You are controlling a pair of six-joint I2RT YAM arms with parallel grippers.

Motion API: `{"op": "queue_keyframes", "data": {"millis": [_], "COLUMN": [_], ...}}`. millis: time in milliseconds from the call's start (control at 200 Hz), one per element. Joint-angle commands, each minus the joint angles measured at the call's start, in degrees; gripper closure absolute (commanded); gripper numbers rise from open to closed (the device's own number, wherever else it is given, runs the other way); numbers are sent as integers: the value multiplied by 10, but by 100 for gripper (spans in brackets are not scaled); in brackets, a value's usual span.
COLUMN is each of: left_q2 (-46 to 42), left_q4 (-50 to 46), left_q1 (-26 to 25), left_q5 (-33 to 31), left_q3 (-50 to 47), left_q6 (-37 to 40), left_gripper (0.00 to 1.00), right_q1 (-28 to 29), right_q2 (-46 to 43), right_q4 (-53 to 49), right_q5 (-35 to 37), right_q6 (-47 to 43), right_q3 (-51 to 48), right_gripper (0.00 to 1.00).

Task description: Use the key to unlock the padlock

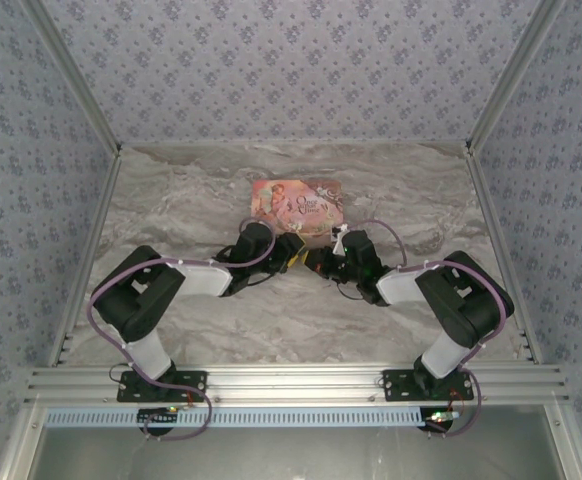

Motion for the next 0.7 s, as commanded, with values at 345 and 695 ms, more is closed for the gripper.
{"op": "queue_keyframes", "data": {"millis": [345, 695], "left_q2": [34, 41], "left_q4": [-16, -6], "left_q1": [-5, -10], "left_q5": [-19, -23], "left_q3": [0, -5], "left_q6": [-67, -78], "left_gripper": [63, 81], "right_q1": [11, 12], "right_q2": [7, 13], "right_q4": [29, 39], "right_q5": [-1, 1], "right_q6": [22, 42], "right_q3": [23, 22], "right_gripper": [100, 100]}}
